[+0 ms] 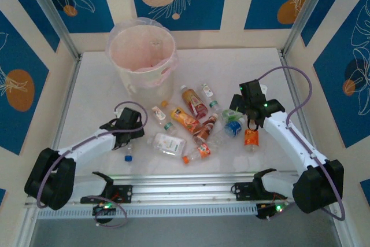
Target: Put the plastic bottles in the bin
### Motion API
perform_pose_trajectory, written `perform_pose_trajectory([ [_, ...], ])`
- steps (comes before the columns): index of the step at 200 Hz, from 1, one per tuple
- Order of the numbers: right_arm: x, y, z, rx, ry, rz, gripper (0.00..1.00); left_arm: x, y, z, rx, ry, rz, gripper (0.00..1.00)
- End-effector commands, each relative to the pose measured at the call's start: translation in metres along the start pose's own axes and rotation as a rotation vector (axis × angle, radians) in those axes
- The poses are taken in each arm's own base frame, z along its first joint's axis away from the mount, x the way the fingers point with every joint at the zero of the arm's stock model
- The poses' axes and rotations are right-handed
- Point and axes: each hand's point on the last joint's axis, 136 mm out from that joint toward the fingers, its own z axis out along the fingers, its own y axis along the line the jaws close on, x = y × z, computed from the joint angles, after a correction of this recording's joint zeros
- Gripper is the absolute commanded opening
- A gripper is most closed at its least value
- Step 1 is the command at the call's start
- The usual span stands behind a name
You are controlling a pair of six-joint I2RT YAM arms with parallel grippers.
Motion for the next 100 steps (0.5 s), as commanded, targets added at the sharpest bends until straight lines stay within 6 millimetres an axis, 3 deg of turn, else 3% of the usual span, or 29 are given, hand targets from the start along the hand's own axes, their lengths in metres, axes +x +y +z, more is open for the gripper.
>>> perform_pose_trajectory([
  [1, -0.012, 0.005, -0.006, -0.006, -0.035, 0.025, 0.99, -0.002, 0.002, 0.001, -0.045, 0.008, -0.02, 0.82],
  [53, -0.011, 0.003, -0.008, 0.001, -0.036, 0.024, 0.99, 0.005, 0.009, 0.011, -0.123, 0.061, -0.032, 0.79],
  [100, -0.012, 0.002, -0.009, 0.006, -0.038, 0.027, 0.99, 0.008, 0.016, 0.014, -0.177, 0.079, -0.057, 0.69],
])
